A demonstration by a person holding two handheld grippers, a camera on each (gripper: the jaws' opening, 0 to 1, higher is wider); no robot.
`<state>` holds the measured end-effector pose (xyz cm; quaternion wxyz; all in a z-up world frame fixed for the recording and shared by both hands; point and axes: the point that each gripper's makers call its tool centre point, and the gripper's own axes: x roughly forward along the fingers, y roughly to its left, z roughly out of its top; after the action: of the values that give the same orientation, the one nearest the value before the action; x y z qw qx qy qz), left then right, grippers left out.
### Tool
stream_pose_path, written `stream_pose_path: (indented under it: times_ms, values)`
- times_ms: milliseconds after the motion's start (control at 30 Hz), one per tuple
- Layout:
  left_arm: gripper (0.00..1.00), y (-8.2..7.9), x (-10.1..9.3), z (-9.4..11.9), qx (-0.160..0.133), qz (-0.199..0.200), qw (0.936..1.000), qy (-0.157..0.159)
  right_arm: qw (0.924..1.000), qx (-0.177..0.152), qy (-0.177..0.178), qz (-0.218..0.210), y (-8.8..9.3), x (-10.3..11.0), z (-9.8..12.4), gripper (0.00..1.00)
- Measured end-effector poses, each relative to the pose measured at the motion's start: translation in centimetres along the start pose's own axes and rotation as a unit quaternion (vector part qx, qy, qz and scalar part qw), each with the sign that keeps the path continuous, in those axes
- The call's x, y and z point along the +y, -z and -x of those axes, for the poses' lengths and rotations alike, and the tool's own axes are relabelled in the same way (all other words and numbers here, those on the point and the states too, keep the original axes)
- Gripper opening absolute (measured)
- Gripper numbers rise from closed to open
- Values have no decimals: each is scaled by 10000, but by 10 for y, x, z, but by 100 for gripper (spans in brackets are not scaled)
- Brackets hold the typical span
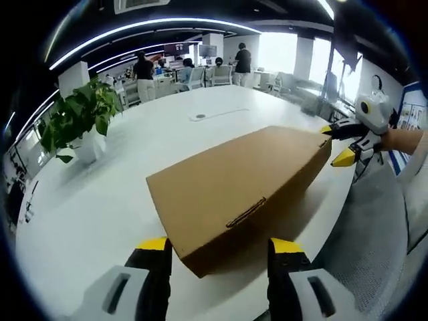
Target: Operate the shoe box by opening the lid, removing the specified soft item, and placing it in the target area until the item is outside and the box remains undamaged.
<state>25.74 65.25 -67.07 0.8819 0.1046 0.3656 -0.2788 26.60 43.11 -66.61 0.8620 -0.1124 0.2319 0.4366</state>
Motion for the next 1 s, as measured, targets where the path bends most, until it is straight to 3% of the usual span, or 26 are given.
stream_pose_path:
  times_ms: [267, 500, 1000]
  values:
    - [60, -16, 2, 9, -195, -36, 9998, -54, 9999, -141, 13, 68, -17, -4, 5, 46]
    - [60, -40, 10, 17, -519, -100, 9984, -181, 9992, -367, 94, 106, -40, -13, 7, 48]
    - [49, -79, 38, 18, -925, -159, 9941, -551, 9978, -573, 197, 282, -73, -34, 2, 53]
